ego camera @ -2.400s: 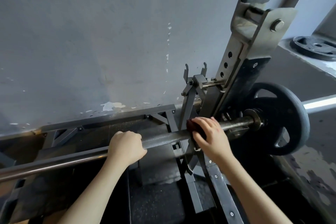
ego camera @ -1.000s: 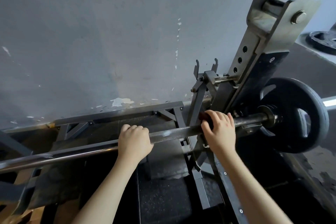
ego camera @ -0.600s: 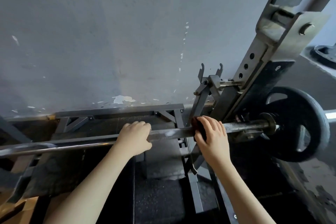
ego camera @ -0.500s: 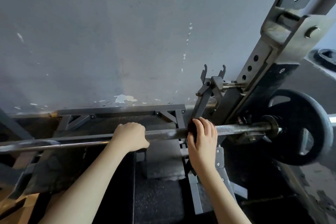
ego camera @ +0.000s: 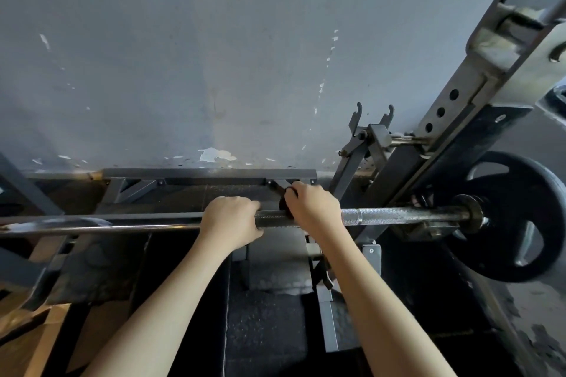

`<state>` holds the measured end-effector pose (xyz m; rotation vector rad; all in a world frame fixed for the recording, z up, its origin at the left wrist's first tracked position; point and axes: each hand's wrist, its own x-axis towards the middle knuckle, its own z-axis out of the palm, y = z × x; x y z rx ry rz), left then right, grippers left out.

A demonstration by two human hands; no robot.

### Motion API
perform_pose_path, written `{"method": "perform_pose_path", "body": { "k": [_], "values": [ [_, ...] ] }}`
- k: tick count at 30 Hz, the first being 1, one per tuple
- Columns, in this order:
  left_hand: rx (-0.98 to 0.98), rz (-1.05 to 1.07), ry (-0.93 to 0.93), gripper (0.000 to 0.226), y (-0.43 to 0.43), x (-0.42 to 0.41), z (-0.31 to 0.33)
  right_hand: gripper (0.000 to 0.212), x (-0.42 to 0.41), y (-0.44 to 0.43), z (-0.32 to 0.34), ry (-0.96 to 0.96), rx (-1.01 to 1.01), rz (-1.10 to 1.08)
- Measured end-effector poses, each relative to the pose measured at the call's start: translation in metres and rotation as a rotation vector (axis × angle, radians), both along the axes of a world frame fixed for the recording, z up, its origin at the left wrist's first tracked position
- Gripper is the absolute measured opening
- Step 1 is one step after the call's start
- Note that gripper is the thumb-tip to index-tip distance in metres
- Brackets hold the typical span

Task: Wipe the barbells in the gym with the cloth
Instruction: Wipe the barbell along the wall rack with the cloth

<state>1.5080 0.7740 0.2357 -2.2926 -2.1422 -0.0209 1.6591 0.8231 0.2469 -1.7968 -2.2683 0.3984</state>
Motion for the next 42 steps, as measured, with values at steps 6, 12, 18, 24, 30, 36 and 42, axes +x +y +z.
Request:
{"method": "perform_pose_path", "body": {
  "k": [6,12,18,24,30,36,42],
  "values": [
    [-0.036,0.025,-0.034,0.016,0.001,-0.001,-0.001,0.034,0.020,-0.067,-0.044,0.138,0.432,0.129],
    [0.006,0.024,0.009,0.020,0.001,0.000,-0.005,0.034,-0.005,-0.020,-0.016,-0.001,0.288,0.024],
    [-0.014,0.036,-0.020,0.017,0.002,-0.001,-0.006,0.032,0.003,-0.060,-0.040,0.160,0.411,0.017],
    [0.016,0.035,-0.025,0.014,0.002,-0.002,-0.011,0.031,0.001,-0.042,-0.039,0.066,0.564,-0.007],
    [0.037,0.022,-0.001,0.017,0.002,-0.002,-0.012,0.030,-0.007,-0.045,-0.038,0.188,0.440,-0.074],
    [0.035,0.013,-0.004,0.021,0.002,-0.002,-0.012,0.026,0.004,-0.036,-0.027,0.036,0.390,0.092],
    [0.058,-0.037,-0.037,0.027,-0.001,-0.005,-0.011,0.026,0.011,-0.014,-0.013,0.218,0.123,-0.081]
  ]
}}
